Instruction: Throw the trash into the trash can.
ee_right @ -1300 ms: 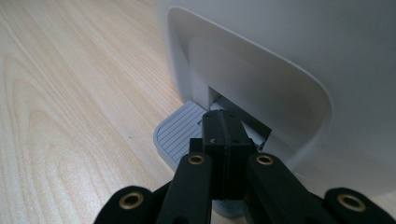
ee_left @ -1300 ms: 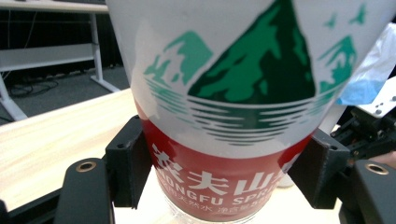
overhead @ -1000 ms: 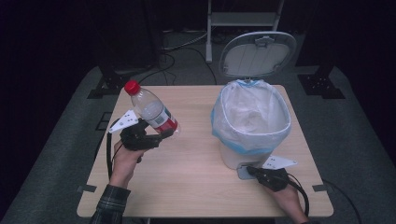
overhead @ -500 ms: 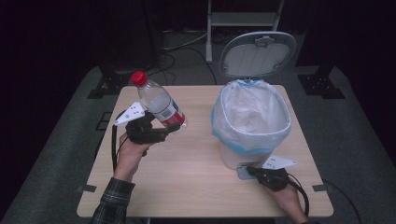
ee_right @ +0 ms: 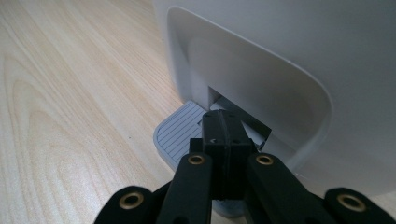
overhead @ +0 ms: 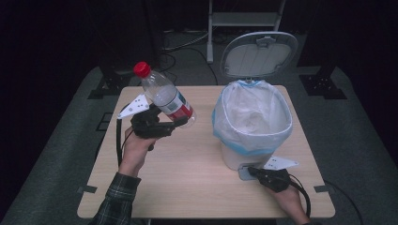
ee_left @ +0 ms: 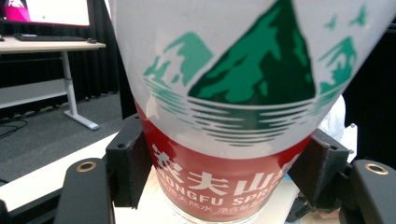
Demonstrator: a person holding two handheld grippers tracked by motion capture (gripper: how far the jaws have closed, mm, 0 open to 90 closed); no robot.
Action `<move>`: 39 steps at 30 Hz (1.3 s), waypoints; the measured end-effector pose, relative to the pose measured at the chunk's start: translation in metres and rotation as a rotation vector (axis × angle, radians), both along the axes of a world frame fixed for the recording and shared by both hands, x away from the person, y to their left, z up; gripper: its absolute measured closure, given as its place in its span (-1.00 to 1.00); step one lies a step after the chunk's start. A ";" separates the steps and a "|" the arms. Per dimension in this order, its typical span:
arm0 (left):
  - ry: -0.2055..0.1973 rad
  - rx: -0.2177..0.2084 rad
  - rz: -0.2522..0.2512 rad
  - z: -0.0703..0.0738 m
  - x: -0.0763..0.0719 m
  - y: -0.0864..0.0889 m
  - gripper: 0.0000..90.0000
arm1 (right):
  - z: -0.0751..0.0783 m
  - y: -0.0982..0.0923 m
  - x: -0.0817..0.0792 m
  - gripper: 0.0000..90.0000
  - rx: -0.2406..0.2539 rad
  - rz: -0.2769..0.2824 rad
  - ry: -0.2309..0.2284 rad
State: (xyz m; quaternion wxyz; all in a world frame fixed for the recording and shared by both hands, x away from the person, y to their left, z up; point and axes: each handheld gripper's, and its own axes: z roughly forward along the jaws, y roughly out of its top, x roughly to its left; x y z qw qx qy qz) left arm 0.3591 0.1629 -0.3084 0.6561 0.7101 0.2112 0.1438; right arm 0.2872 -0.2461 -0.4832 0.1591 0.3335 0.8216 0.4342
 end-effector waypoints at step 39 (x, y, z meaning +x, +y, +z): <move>-0.038 -0.078 -0.106 0.030 0.015 -0.058 -0.33 | 0.000 0.000 0.000 1.00 0.006 -0.002 0.007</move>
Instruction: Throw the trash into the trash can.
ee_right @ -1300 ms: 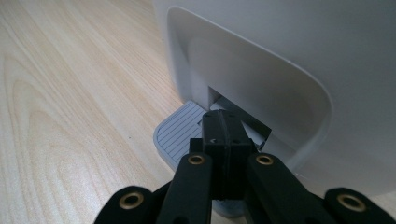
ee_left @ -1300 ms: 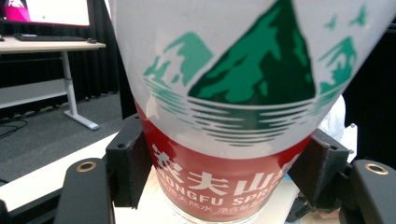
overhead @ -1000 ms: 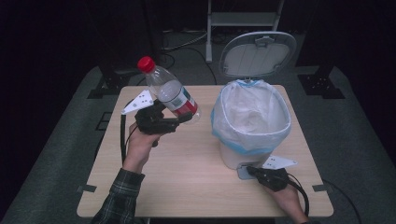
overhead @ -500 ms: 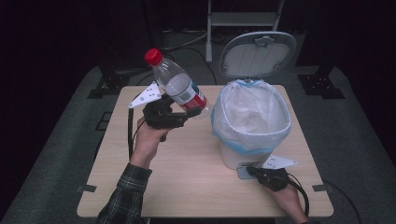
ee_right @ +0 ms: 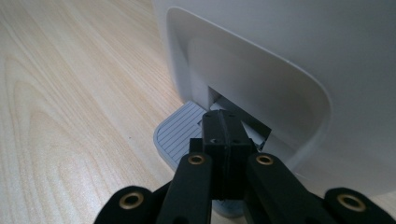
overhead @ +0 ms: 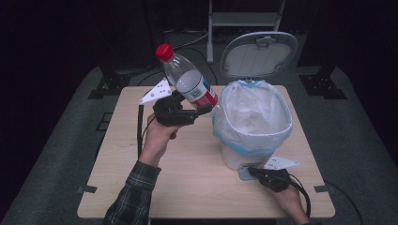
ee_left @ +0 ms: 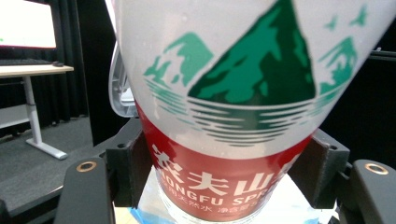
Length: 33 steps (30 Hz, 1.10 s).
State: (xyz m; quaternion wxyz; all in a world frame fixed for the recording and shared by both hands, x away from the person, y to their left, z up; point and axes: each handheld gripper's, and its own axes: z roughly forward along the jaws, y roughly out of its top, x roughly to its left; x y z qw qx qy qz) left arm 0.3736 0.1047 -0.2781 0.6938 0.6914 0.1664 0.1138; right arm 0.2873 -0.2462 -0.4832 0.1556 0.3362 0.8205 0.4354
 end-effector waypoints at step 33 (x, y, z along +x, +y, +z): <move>0.002 -0.014 -0.081 -0.001 0.008 -0.054 -0.34 | 0.000 0.000 0.000 1.00 0.006 0.001 0.005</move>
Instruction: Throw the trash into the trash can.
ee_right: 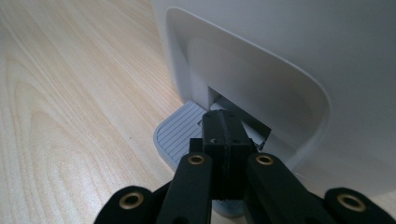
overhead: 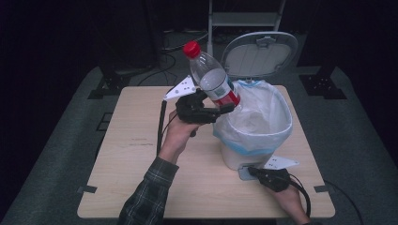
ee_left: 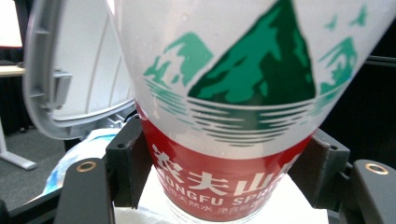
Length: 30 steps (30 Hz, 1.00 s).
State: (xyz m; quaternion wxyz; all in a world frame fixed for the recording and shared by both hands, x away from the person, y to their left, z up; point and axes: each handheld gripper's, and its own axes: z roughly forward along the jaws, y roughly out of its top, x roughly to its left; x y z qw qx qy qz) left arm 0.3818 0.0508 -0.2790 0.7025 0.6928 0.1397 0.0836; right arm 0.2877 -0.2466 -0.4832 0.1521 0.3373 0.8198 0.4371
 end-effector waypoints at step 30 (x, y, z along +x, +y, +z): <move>0.015 0.027 -0.047 -0.024 -0.003 -0.038 -0.35 | 0.000 0.000 0.001 1.00 0.007 -0.001 0.002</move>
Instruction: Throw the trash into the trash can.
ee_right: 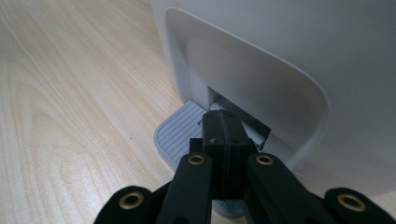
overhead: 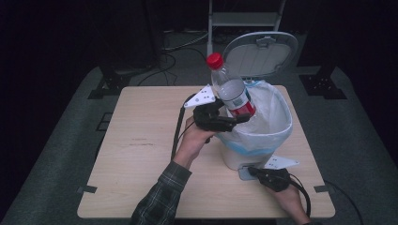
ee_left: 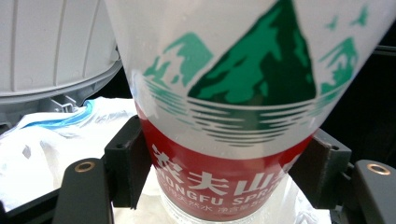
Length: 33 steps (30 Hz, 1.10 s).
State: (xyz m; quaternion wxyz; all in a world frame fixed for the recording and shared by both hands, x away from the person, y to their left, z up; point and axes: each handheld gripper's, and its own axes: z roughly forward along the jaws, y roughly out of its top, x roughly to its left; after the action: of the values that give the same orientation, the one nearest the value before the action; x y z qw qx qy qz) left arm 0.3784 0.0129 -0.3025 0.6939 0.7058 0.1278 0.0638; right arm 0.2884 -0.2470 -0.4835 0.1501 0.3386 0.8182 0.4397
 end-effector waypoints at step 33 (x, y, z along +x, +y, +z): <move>-0.059 -0.009 0.068 0.000 -0.003 0.017 -0.45 | 0.000 -0.001 0.000 1.00 -0.002 0.003 0.003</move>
State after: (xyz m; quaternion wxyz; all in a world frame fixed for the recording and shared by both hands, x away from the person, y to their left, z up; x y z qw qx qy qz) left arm 0.3752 0.0303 -0.3022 0.6979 0.6957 0.1316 0.1076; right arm 0.2887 -0.2476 -0.4834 0.1486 0.3381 0.8193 0.4387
